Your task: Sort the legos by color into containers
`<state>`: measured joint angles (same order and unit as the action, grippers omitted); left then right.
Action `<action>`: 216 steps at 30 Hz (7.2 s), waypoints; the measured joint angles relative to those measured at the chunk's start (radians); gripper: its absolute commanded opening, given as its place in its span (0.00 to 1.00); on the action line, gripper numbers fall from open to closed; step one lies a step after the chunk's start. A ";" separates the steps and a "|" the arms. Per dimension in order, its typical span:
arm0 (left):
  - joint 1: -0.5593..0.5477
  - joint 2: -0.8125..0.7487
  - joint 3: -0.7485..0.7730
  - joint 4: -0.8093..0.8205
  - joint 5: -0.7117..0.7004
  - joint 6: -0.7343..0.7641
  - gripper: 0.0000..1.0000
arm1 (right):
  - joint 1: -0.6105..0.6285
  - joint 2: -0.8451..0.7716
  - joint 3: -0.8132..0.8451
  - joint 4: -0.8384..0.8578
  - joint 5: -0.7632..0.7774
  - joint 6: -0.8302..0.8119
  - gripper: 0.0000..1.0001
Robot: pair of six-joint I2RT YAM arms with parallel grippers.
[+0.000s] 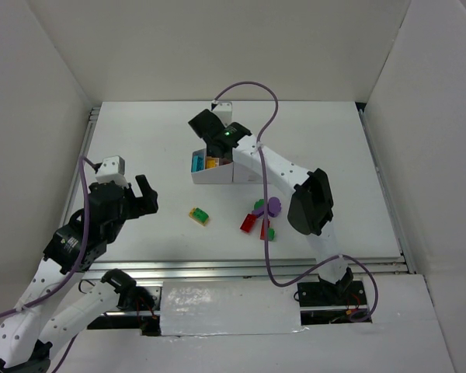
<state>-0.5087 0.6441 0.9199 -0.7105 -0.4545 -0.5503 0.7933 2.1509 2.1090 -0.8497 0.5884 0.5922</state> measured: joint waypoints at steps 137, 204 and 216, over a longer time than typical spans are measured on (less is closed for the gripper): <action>0.628 1.376 0.904 -0.064 0.307 0.019 0.99 | -0.530 -0.516 -0.507 0.418 -0.311 -0.140 1.00; -0.099 0.936 0.557 0.087 0.263 0.051 1.00 | -0.233 -1.465 -1.135 0.227 -0.290 -0.042 1.00; -0.109 0.925 0.508 0.129 0.306 0.050 1.00 | -0.233 -1.473 -1.208 0.243 -0.297 -0.040 1.00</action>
<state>-0.6182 1.5688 1.4281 -0.5819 -0.1482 -0.4999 0.5606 0.6781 0.9012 -0.6064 0.2913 0.5526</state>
